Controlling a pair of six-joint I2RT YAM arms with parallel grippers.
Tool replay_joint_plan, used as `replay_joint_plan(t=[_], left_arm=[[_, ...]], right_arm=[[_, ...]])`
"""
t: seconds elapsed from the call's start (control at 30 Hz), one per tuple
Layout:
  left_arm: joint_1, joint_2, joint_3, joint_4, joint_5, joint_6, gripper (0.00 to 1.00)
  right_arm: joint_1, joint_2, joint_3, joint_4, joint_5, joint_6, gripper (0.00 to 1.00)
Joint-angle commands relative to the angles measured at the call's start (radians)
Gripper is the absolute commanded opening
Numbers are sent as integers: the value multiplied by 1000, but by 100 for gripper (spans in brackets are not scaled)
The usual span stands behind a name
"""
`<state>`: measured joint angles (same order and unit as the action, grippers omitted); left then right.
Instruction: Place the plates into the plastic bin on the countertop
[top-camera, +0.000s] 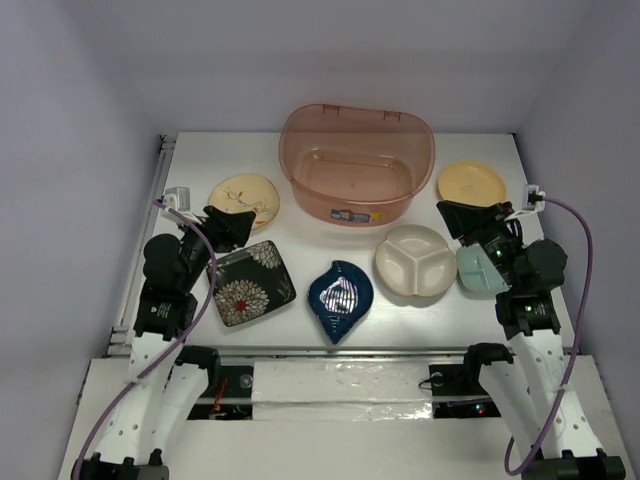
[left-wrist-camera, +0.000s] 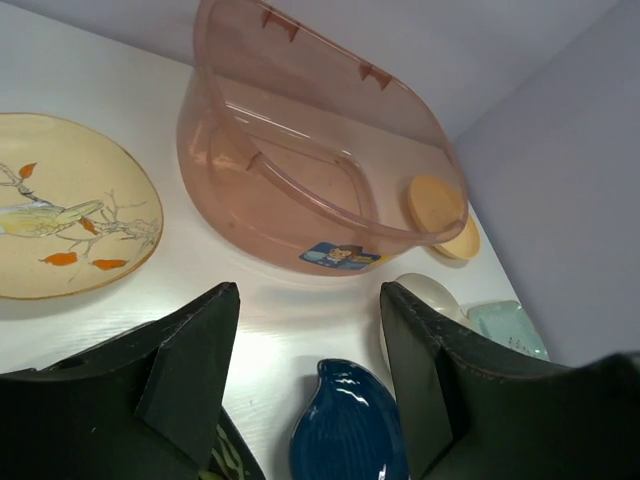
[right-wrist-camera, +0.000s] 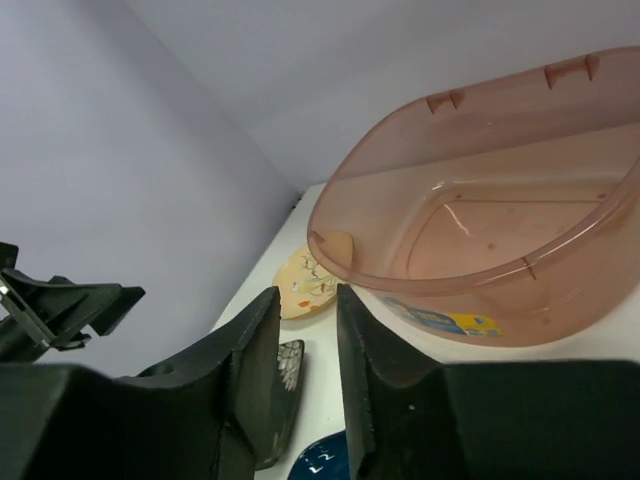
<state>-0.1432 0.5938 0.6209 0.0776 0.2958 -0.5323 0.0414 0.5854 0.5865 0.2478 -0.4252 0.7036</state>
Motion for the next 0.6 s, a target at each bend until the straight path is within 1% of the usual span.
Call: replay_joint_plan(t=[0.0, 0.03, 0.07, 0.1, 0.17, 0.2, 0.27, 0.3, 0.37, 0.4, 0.47, 0.5, 0.53, 0.57], left_arm=[[-2, 11, 23, 24, -63, 9, 55], [-2, 11, 29, 13, -70, 11, 54], [-2, 14, 30, 13, -82, 8, 53], [-2, 23, 27, 22, -81, -1, 48], [-2, 49, 28, 42, -81, -18, 36], [-2, 87, 31, 45, -87, -32, 23], [-2, 136, 42, 57, -106, -47, 7], [-2, 187, 42, 63, -125, -67, 0], [-2, 230, 28, 97, -156, -84, 0], [-2, 262, 20, 106, -211, -90, 0], [-2, 282, -6, 125, -266, -115, 0], [-2, 296, -13, 126, -334, -121, 0], [-2, 302, -21, 126, -360, -141, 0], [-2, 307, -36, 126, -386, -146, 4]], right_arm=[[17, -28, -5, 65, 23, 19, 33], [17, -36, -4, 62, 28, 16, 22], [26, -41, -4, 61, 29, 11, 15], [35, -50, -4, 61, 28, 7, 9], [35, -58, 3, 47, 28, -7, 0], [35, -62, 7, 38, 29, -21, 0], [35, -61, 27, -4, 31, -38, 0], [35, -58, 36, -16, 29, -47, 0], [35, -32, 64, -45, 13, -64, 0], [35, -16, 76, -54, 0, -69, 0], [35, 42, 104, -74, -53, -81, 0], [35, 60, 105, -71, -76, -81, 0], [35, 77, 102, -65, -105, -78, 0], [35, 103, 96, -47, -115, -73, 0]])
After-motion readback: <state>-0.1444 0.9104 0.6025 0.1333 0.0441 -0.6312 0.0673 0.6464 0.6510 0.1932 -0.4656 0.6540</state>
